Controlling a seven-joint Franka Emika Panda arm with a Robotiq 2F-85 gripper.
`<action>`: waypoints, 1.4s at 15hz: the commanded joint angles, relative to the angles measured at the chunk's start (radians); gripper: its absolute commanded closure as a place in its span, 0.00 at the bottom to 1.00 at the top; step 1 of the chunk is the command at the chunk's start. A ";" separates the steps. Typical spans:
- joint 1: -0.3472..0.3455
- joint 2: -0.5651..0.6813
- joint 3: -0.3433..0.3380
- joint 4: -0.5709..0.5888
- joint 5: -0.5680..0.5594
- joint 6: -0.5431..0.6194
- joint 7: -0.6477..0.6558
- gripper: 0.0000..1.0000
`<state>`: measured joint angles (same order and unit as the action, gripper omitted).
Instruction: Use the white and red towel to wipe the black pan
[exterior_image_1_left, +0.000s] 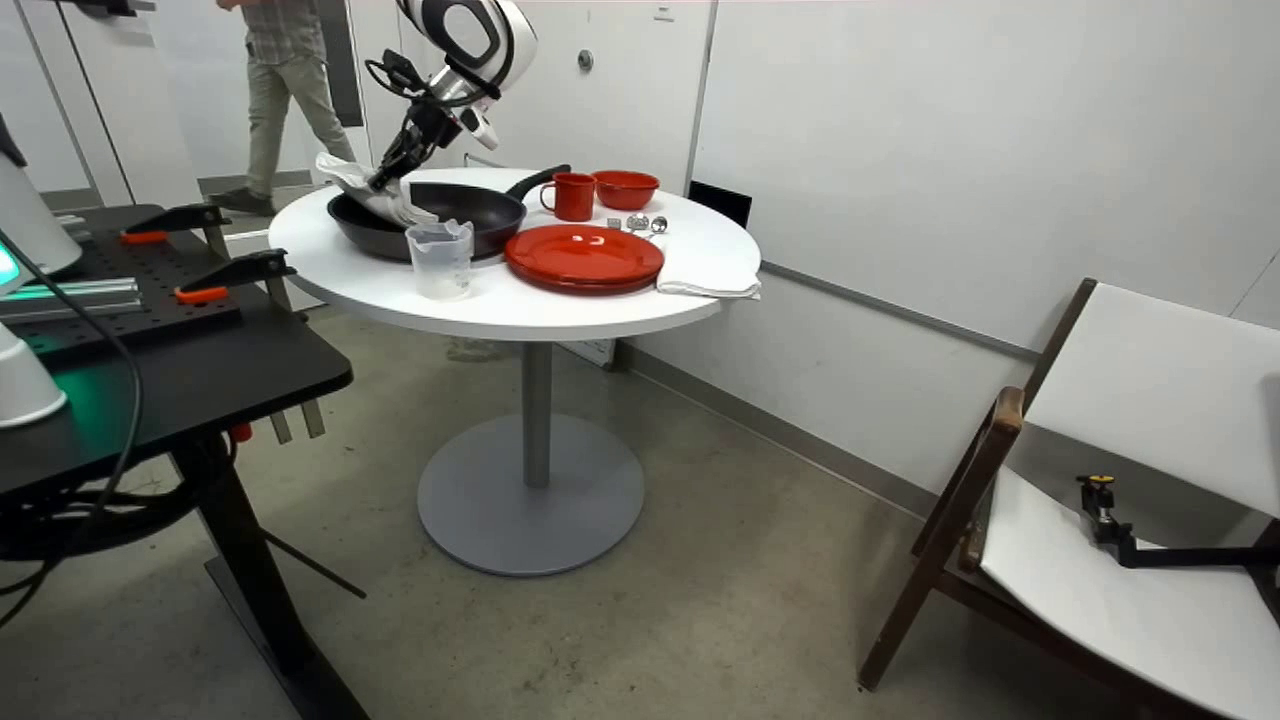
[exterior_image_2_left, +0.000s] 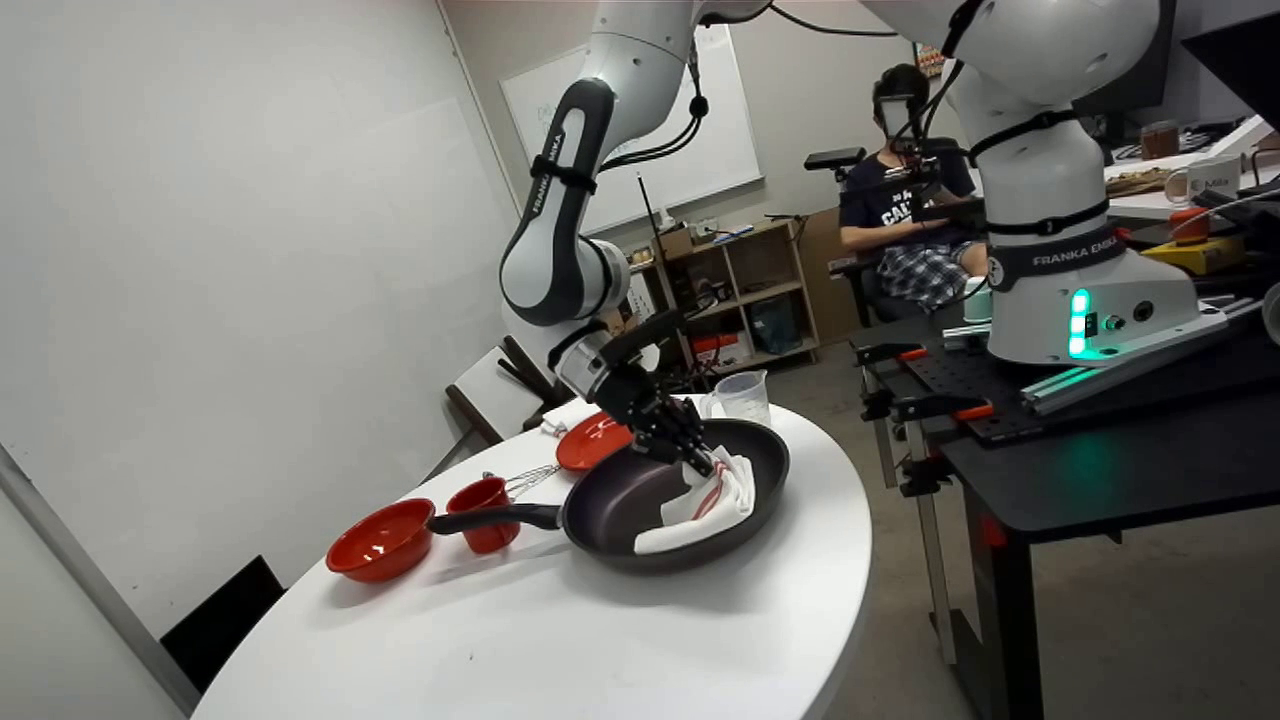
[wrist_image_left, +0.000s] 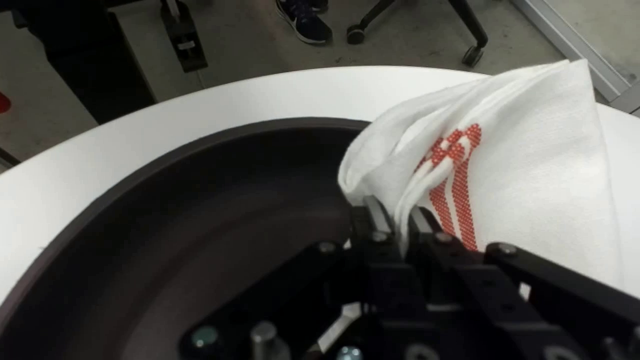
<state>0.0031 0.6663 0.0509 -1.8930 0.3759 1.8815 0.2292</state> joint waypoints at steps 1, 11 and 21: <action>-0.001 0.010 -0.009 0.020 0.001 0.004 -0.033 0.97; 0.081 0.026 -0.099 -0.038 -0.333 0.253 -0.014 0.97; 0.211 0.031 -0.253 -0.100 -0.743 0.611 0.112 0.97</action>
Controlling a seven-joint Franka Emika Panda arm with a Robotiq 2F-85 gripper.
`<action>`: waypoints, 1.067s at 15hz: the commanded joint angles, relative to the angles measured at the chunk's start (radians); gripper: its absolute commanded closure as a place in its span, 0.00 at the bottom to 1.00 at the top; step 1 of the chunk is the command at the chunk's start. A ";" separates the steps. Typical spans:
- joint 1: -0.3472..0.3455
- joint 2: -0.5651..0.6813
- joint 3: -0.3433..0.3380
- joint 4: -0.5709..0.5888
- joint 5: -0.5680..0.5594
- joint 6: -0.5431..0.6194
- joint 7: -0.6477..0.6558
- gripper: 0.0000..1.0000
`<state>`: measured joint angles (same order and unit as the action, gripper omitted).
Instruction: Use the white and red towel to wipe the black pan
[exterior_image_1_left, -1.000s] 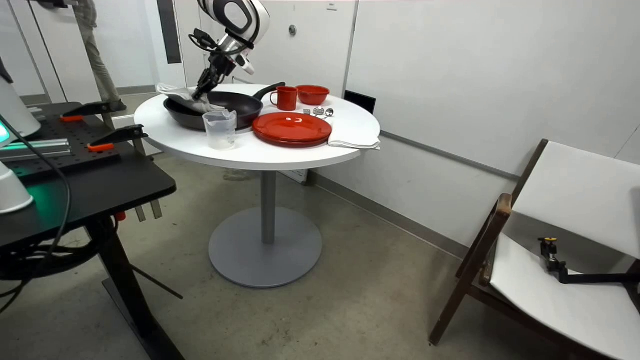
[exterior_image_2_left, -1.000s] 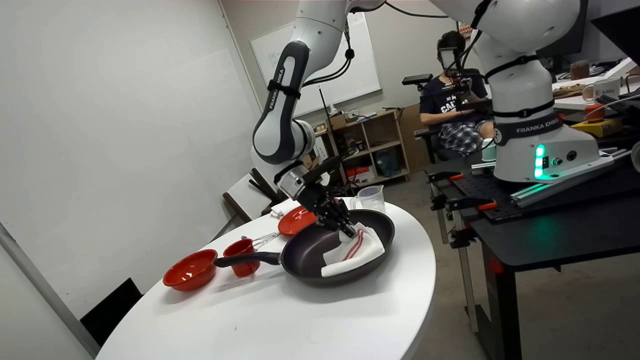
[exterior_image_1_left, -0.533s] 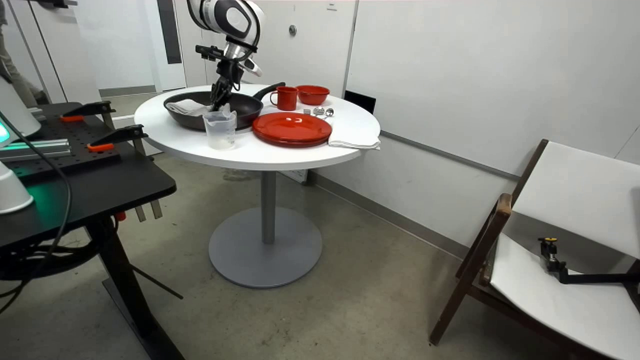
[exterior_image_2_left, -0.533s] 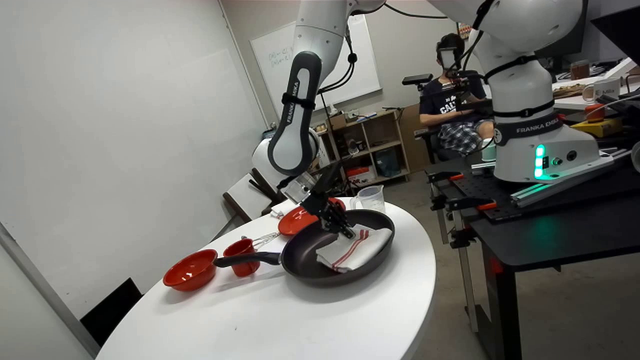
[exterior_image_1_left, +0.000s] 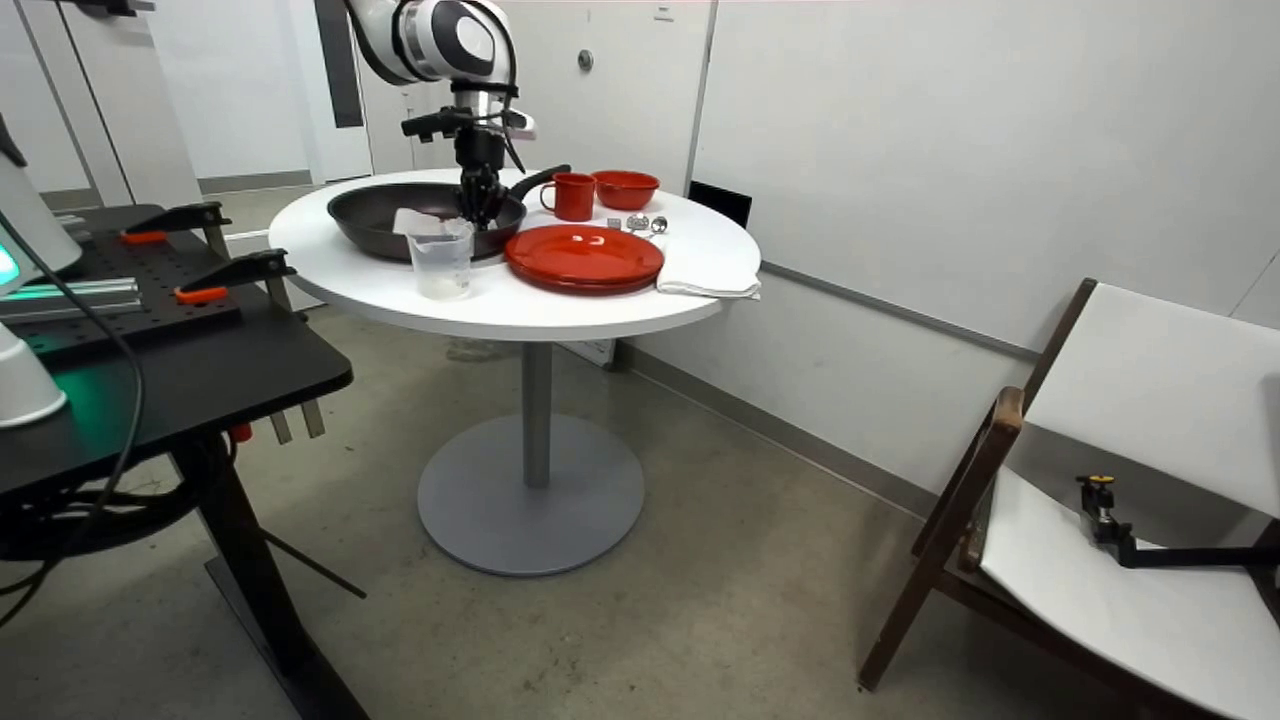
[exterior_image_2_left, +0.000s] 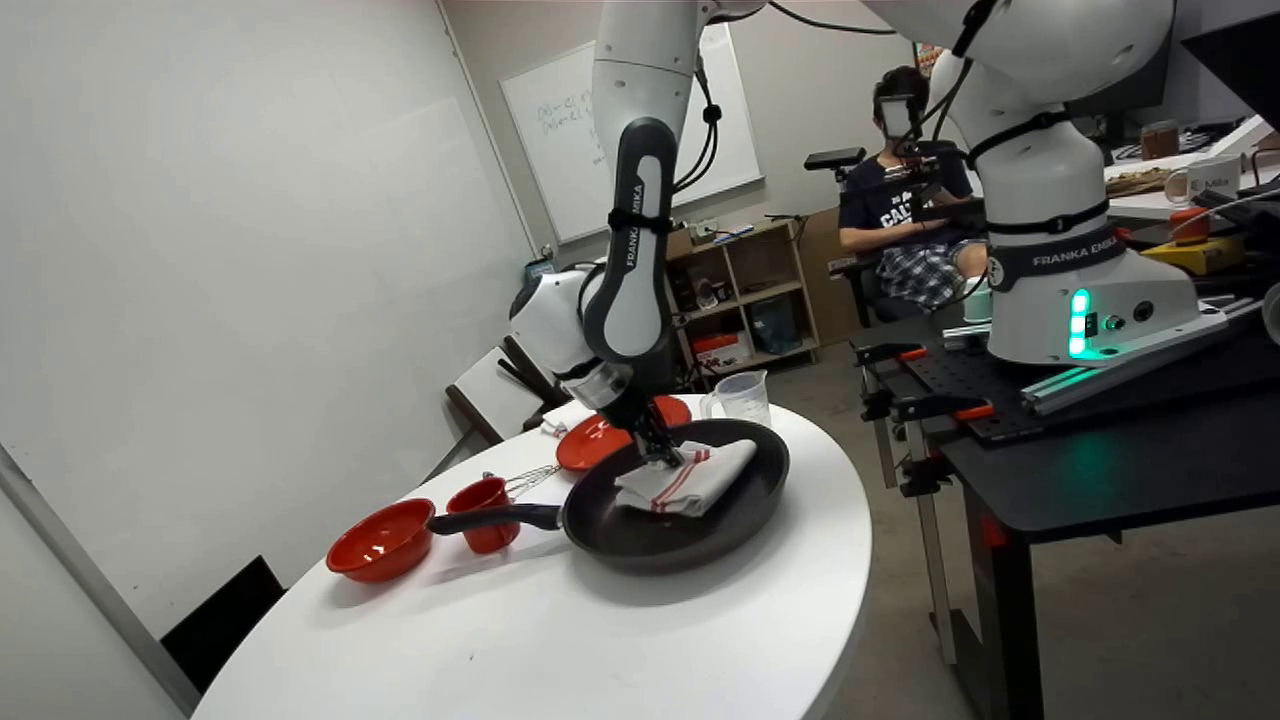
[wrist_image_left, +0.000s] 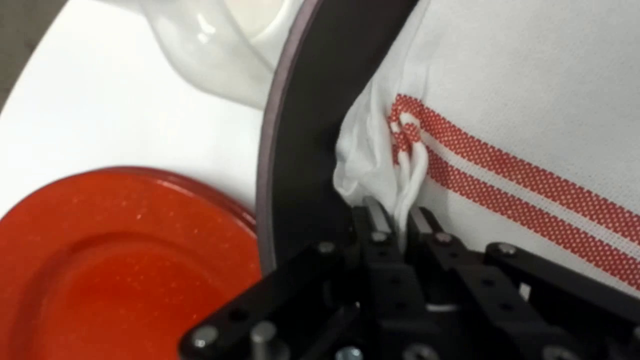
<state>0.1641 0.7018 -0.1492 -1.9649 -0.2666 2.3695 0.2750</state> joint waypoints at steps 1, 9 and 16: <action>0.065 -0.005 -0.064 -0.030 -0.127 0.163 0.083 0.97; 0.072 -0.076 0.049 -0.077 -0.005 0.318 0.061 0.97; -0.027 -0.122 0.191 -0.106 0.206 0.252 -0.065 0.97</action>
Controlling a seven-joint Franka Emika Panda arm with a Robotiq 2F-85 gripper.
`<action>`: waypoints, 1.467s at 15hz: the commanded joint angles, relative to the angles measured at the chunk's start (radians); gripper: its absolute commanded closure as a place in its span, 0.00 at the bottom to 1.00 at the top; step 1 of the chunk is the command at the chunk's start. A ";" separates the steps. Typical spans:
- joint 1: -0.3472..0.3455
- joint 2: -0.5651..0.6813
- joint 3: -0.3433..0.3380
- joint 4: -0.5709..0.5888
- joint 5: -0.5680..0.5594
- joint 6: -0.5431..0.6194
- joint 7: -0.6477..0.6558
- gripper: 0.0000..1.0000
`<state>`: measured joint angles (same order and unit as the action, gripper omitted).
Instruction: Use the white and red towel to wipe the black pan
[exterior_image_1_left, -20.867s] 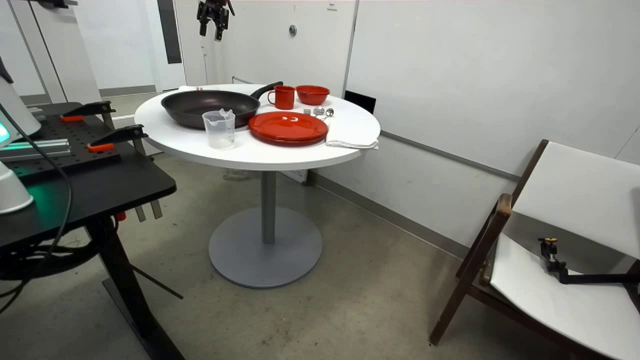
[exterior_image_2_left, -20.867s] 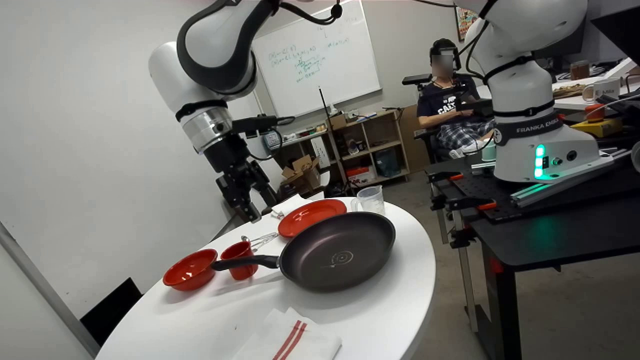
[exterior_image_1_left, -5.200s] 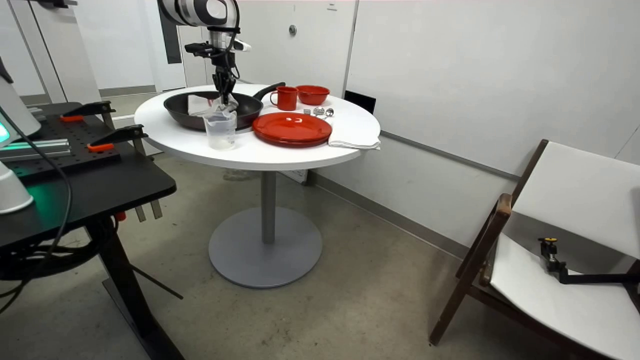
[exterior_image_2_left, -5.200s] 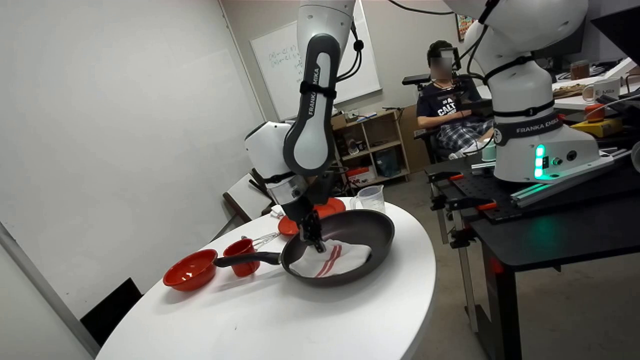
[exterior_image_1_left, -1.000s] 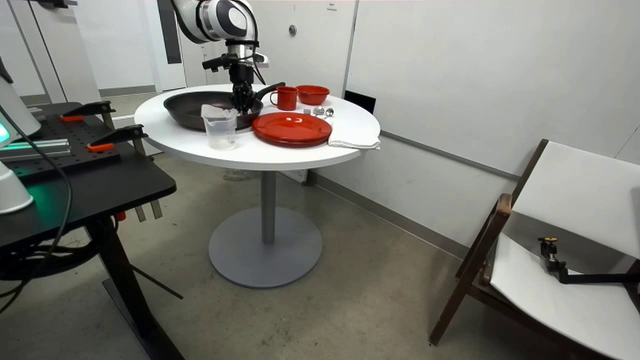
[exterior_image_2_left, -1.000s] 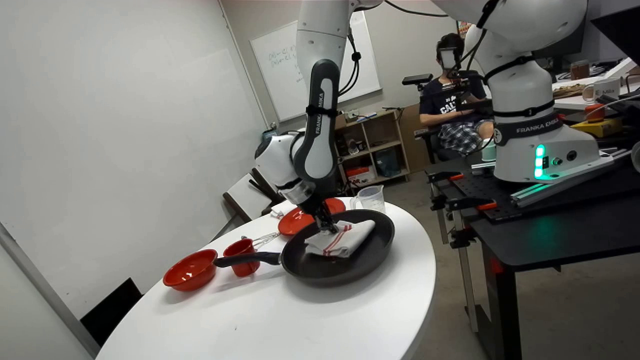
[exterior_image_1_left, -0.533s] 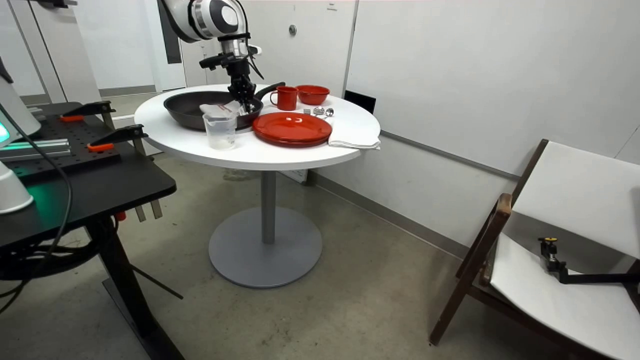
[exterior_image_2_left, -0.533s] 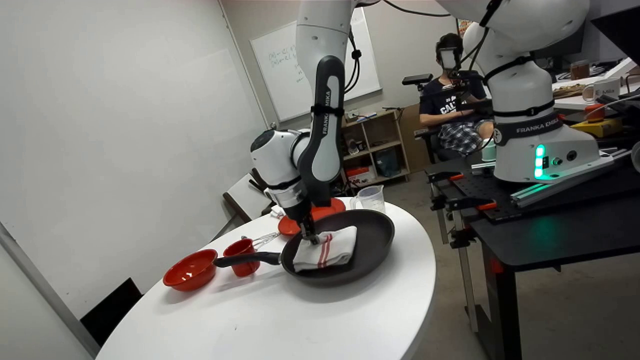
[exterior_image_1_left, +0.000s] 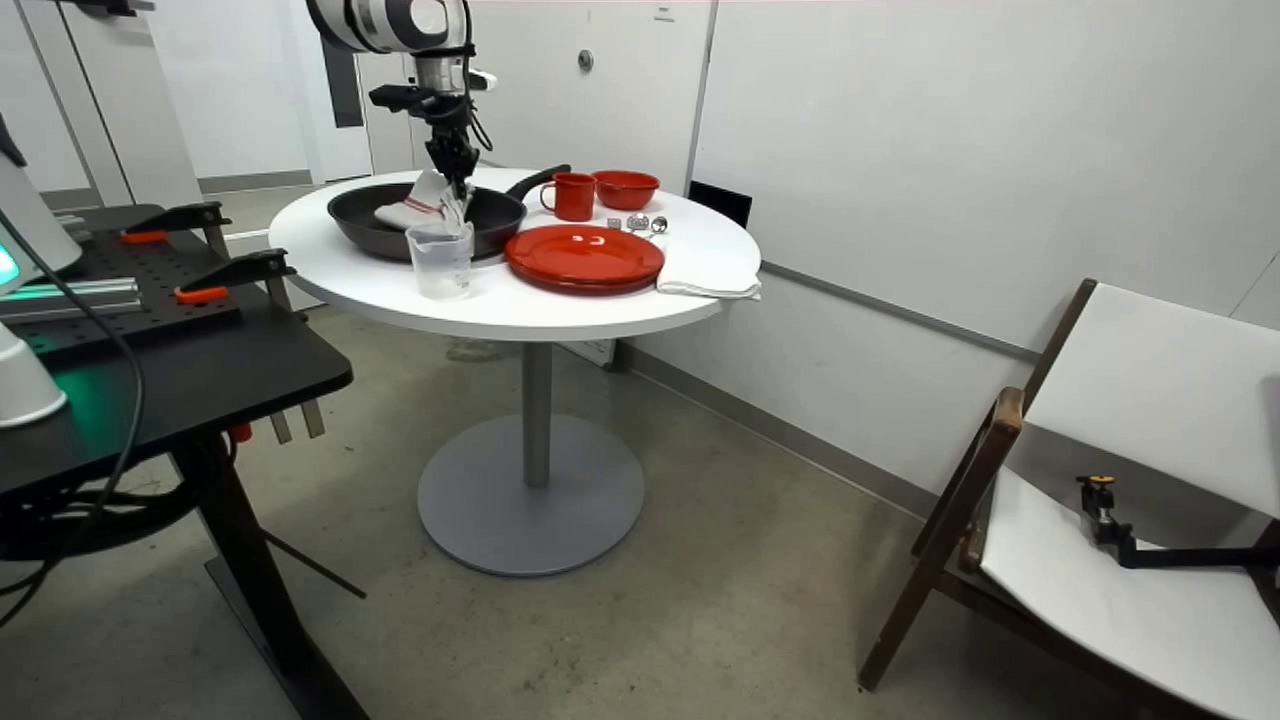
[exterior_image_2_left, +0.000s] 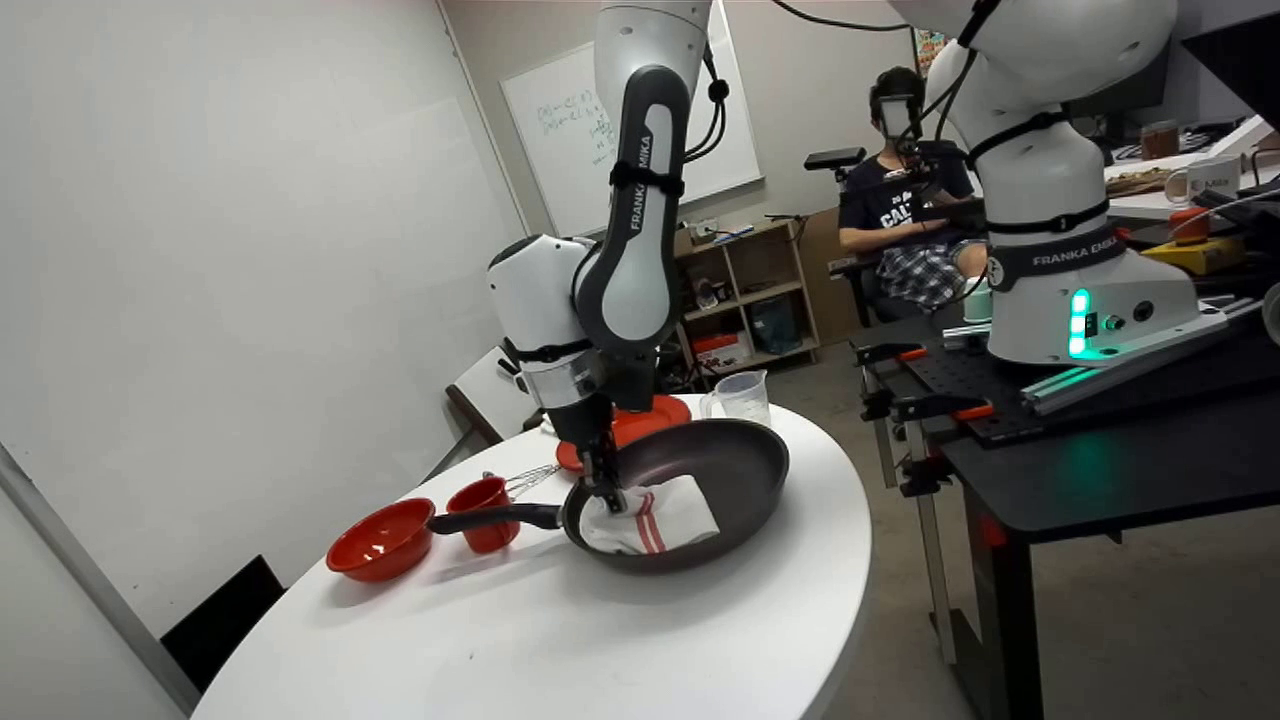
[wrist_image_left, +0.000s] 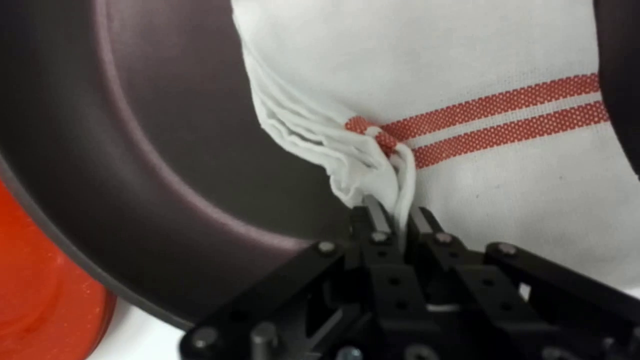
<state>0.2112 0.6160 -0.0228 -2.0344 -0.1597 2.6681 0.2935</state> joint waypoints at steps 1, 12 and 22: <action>-0.077 -0.035 0.054 -0.040 0.113 -0.056 -0.077 0.97; -0.052 0.019 -0.137 -0.035 -0.017 -0.218 0.017 0.97; -0.030 -0.003 -0.131 -0.049 -0.114 -0.060 0.021 0.97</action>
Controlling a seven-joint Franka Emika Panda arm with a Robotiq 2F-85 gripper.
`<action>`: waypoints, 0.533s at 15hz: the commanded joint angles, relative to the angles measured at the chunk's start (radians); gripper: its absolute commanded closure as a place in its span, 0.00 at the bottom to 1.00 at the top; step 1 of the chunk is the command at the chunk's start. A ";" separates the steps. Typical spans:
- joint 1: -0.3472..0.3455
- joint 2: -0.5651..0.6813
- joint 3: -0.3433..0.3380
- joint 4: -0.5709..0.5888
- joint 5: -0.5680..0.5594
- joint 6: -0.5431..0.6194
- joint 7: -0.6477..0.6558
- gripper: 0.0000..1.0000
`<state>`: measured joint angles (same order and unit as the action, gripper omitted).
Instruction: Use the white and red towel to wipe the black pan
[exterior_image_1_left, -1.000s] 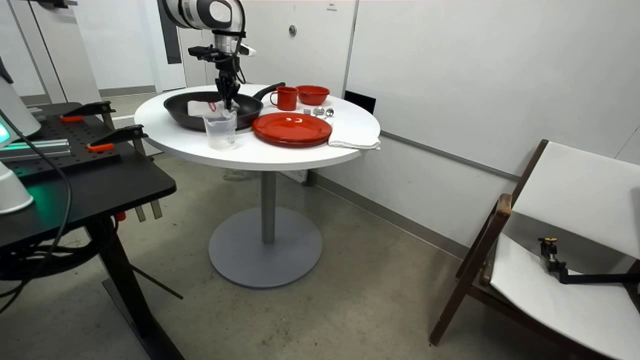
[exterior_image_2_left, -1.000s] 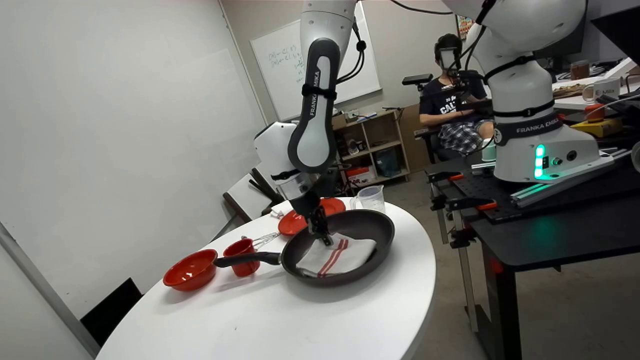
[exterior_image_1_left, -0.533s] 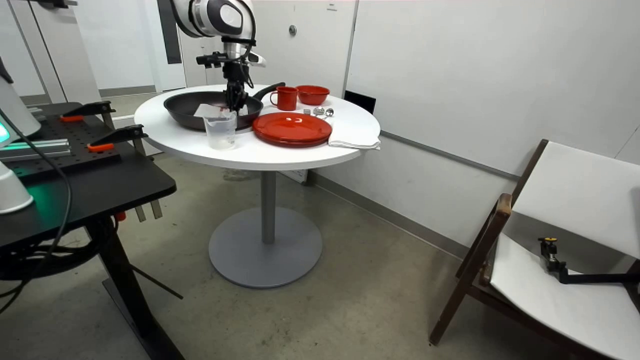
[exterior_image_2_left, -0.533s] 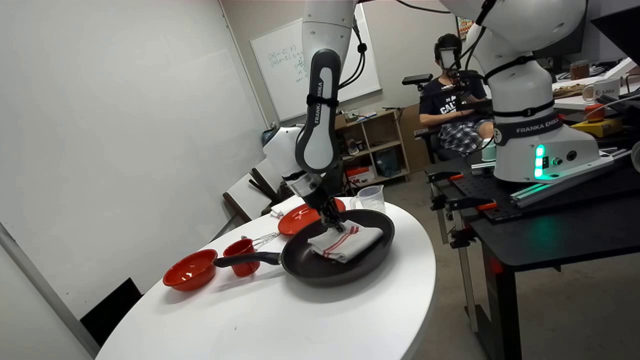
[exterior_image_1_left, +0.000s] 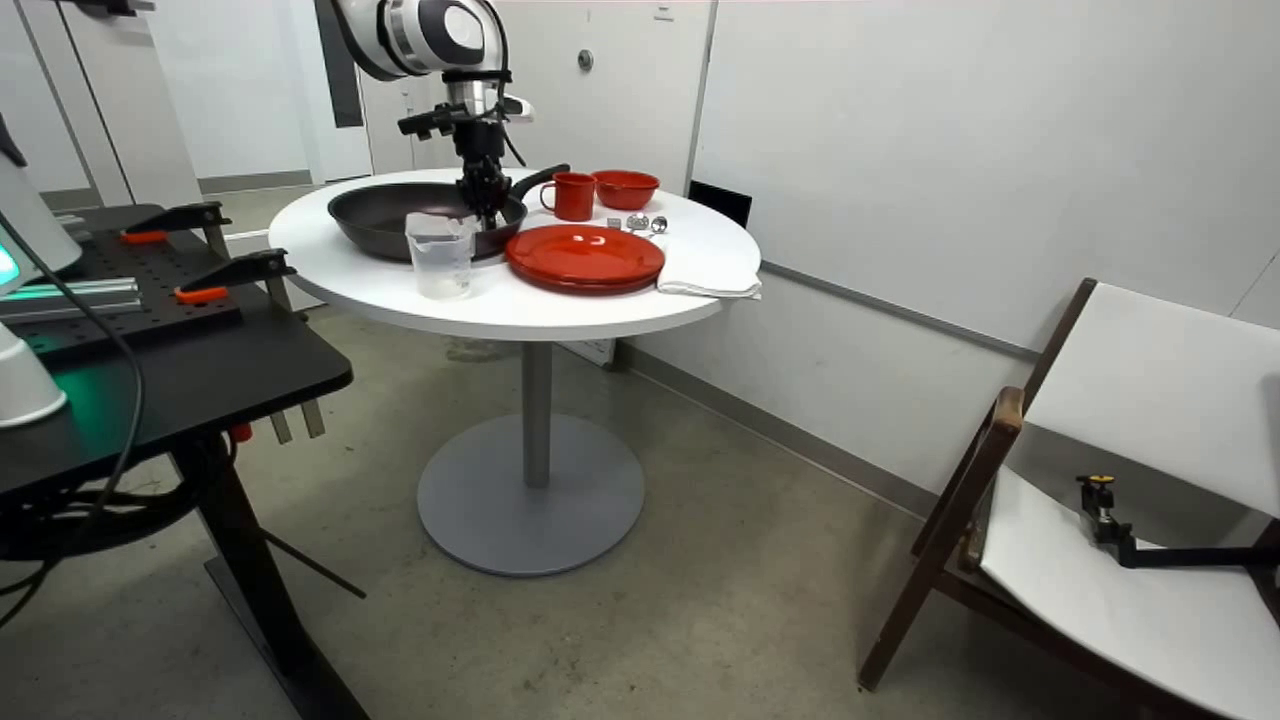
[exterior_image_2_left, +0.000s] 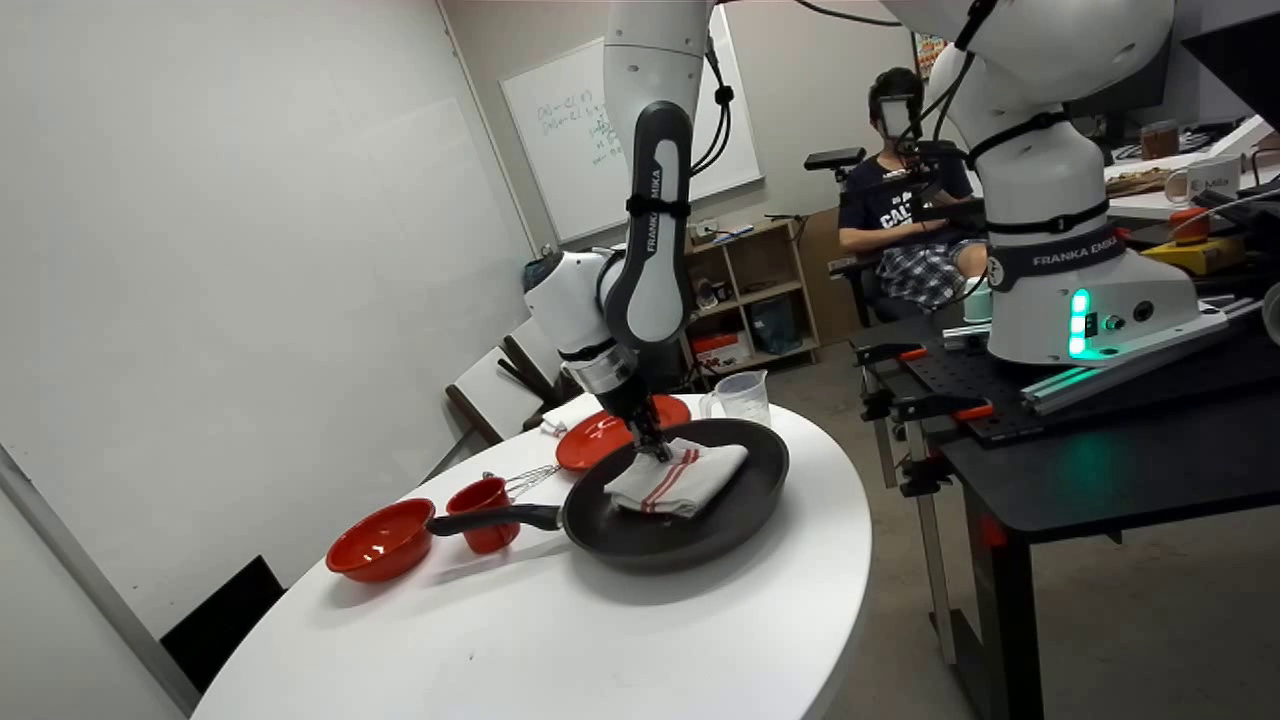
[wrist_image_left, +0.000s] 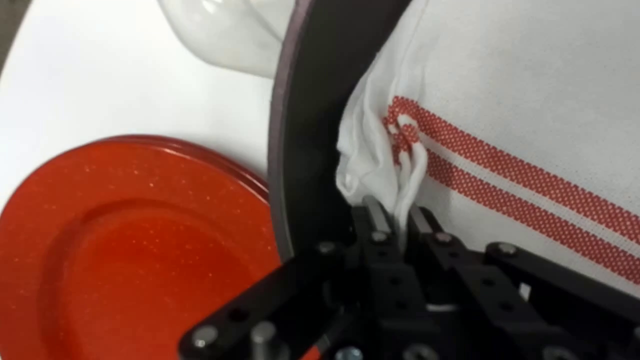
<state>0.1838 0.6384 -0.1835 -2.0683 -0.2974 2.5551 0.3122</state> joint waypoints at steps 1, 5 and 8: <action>-0.005 -0.034 0.050 -0.016 0.044 0.071 -0.005 0.97; 0.003 -0.044 0.102 -0.007 0.086 0.137 -0.021 0.97; -0.067 -0.060 0.220 -0.003 0.201 0.074 -0.123 0.97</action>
<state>0.1880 0.6042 -0.0693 -2.0653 -0.2137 2.6747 0.3032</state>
